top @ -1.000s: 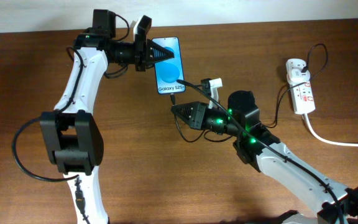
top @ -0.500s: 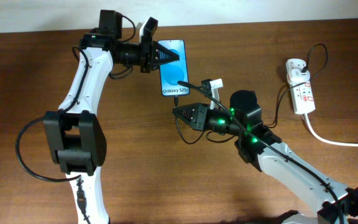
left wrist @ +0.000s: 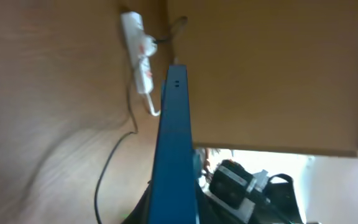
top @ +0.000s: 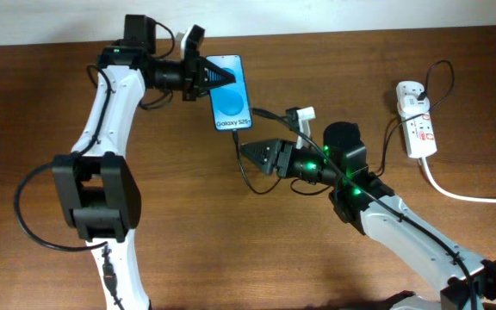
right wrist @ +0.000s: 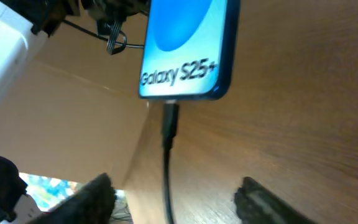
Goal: Plug charger to phone and switch on socket
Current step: 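Lower the phone onto the table and open the left gripper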
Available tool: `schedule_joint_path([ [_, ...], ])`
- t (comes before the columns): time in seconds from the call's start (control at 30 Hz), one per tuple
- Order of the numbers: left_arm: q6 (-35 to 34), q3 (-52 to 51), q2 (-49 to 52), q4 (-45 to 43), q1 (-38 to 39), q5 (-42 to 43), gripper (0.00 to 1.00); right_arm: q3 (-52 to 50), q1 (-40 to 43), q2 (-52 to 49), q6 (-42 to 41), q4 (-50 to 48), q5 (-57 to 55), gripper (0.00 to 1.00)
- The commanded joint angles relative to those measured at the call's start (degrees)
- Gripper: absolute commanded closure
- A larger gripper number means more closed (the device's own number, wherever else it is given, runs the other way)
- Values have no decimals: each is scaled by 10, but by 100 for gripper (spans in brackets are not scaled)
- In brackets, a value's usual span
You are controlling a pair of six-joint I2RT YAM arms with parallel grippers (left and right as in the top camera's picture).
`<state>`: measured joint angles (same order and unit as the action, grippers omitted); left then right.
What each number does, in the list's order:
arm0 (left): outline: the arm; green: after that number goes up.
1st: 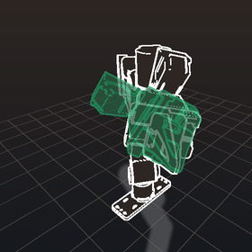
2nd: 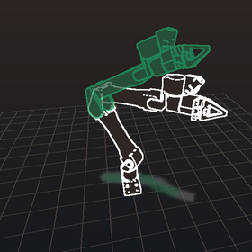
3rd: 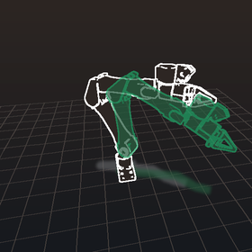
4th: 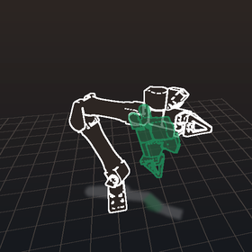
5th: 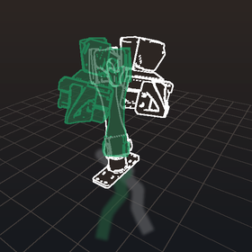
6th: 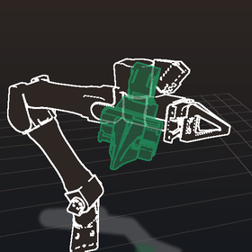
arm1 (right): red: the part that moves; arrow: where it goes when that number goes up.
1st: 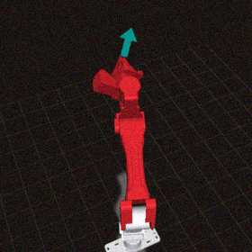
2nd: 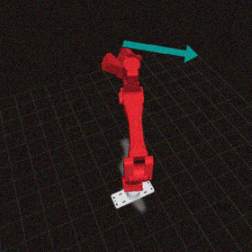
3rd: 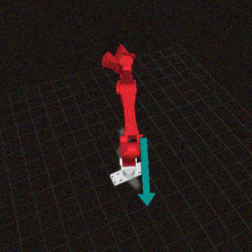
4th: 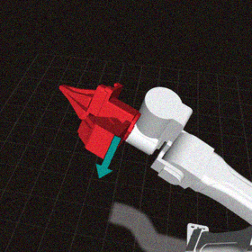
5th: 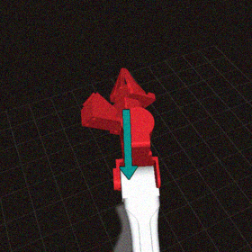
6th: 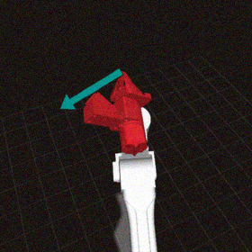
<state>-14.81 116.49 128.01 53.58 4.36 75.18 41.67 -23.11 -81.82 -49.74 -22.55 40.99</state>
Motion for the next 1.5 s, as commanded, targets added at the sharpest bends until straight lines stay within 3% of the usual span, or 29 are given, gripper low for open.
schedule_joint_path([
  [0.0,-9,6,-2,8,-3,-96,100,5,3,-3,15,-2,-7,23],
  [0.17,-9,6,0,89,-2,-377,100,5,3,-3,33,42,-41,21],
  [0.63,13,6,116,115,15,-451,99,5,3,-3,60,102,-68,20],
  [0.8,12,5,119,119,17,-480,77,5,3,-3,60,102,-68,20],
  [0.97,12,6,119,122,17,-494,71,5,3,-3,60,102,-68,20],
  [1.2,12,6,119,136,17,-598,58,5,3,-3,60,102,-68,20],
  [1.47,12,6,119,141,17,-675,51,5,3,-3,60,102,-70,20],
])
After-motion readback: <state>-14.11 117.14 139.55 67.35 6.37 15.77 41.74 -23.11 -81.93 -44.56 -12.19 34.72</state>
